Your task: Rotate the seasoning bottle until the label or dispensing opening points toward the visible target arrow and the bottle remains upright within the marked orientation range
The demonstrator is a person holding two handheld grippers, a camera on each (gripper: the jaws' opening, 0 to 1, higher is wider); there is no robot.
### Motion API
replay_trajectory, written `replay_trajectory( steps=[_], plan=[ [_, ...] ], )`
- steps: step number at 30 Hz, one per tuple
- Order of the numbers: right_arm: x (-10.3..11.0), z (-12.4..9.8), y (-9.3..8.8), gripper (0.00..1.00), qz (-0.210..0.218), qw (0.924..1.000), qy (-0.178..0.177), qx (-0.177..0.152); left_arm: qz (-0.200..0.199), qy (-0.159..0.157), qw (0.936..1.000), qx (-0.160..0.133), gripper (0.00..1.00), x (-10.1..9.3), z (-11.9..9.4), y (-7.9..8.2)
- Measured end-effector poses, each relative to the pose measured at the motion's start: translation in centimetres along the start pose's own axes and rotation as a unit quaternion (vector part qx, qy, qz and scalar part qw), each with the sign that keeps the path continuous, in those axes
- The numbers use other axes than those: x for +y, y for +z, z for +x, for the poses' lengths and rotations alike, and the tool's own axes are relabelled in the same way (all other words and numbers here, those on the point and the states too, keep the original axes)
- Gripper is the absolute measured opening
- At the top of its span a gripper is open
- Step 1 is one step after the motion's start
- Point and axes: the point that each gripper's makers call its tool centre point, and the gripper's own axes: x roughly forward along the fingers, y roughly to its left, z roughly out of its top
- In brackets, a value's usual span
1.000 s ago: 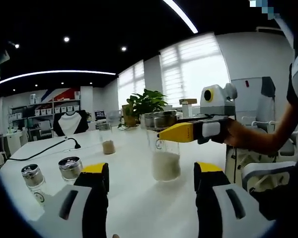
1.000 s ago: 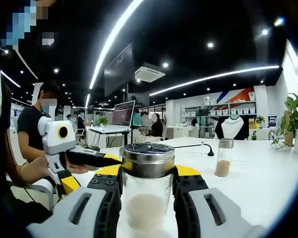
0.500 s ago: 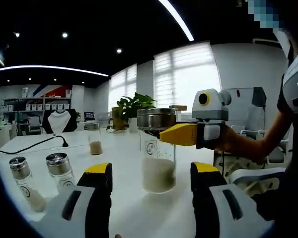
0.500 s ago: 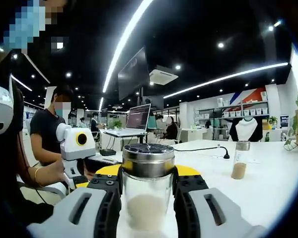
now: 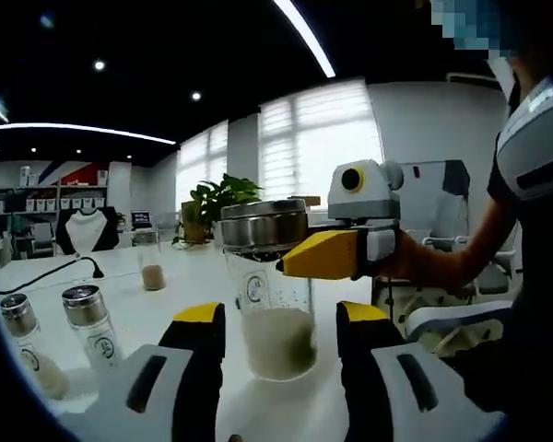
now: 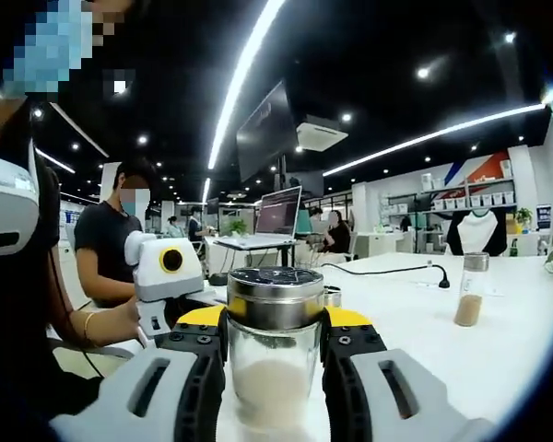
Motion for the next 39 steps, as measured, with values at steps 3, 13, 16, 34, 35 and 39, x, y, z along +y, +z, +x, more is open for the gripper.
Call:
replay_trajectory(
  steps=[3,13,16,34,35,39],
  plan=[
    [0.4,0.1,0.1,0.37,0.003,1.0000,0.007,-0.001,0.000,-0.004,1.0000,-0.008,0.49,-0.1,0.1,0.2],
    [1.7,0.0,0.8,0.37,0.009,0.9993,0.036,-0.010,-0.005,-0.032,0.9993,-0.016,0.47,-0.9,-0.2,0.3],
    [2.0,0.1,0.8,0.37,0.013,0.9989,0.043,-0.011,-0.008,-0.039,0.9989,-0.024,0.45,-0.9,-0.3,0.8],
    [2.4,0.0,0.8,0.37,0.018,0.9982,0.056,-0.010,-0.006,-0.069,0.9973,-0.024,0.43,-1.2,0.1,1.0],
    [2.4,0.0,0.8,0.37,0.019,0.9981,0.057,-0.010,-0.007,-0.069,0.9972,-0.025,0.43,-1.3,0.1,1.0],
    [2.4,0.1,0.4,0.37,0.018,0.9981,0.059,-0.009,-0.011,-0.065,0.9975,-0.023,0.43,-1.2,0.2,0.6]
  ],
)
